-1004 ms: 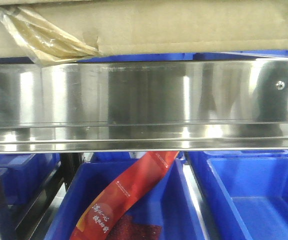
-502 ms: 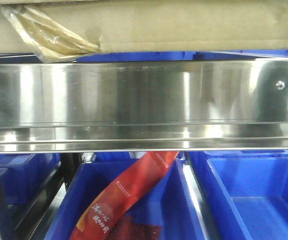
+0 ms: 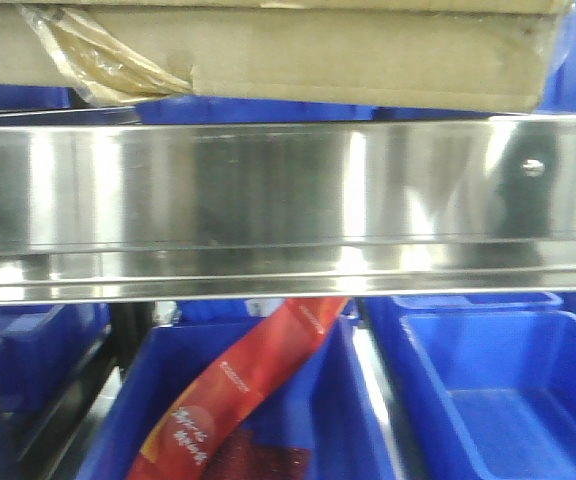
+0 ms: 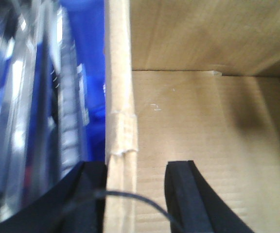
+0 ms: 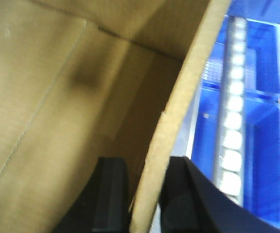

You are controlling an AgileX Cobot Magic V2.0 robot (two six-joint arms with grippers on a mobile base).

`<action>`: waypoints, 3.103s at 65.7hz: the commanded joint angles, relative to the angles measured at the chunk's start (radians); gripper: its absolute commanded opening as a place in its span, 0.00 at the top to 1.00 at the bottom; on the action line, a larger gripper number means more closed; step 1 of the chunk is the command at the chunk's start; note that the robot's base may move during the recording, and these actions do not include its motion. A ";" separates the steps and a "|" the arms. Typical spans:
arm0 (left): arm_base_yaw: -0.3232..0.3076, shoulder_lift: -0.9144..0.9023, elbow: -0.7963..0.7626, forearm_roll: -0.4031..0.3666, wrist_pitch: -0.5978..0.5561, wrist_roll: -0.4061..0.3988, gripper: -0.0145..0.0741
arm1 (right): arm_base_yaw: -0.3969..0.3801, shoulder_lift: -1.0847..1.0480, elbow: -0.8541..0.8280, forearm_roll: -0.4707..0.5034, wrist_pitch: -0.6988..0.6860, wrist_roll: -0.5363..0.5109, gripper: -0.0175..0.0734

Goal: Grab carton from right shelf to conveyor
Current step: 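Hold the carton with both grippers while driving to the red conveyor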

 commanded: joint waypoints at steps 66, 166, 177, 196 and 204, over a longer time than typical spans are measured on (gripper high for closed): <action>-0.021 -0.012 -0.004 -0.088 -0.175 0.026 0.84 | 0.012 -0.017 -0.006 0.100 -0.074 -0.032 0.88; -0.021 -0.012 -0.004 -0.088 -0.175 0.026 0.84 | 0.012 -0.017 -0.006 0.100 -0.074 -0.032 0.88; -0.021 -0.012 -0.004 -0.086 -0.175 0.026 0.84 | 0.012 -0.017 -0.006 0.100 -0.074 -0.032 0.88; -0.021 -0.012 -0.004 -0.086 -0.175 0.026 0.84 | 0.012 -0.017 -0.006 0.100 -0.074 -0.032 0.88; -0.021 -0.012 -0.004 -0.086 -0.175 0.026 0.84 | 0.012 -0.017 -0.006 0.100 -0.074 -0.032 0.88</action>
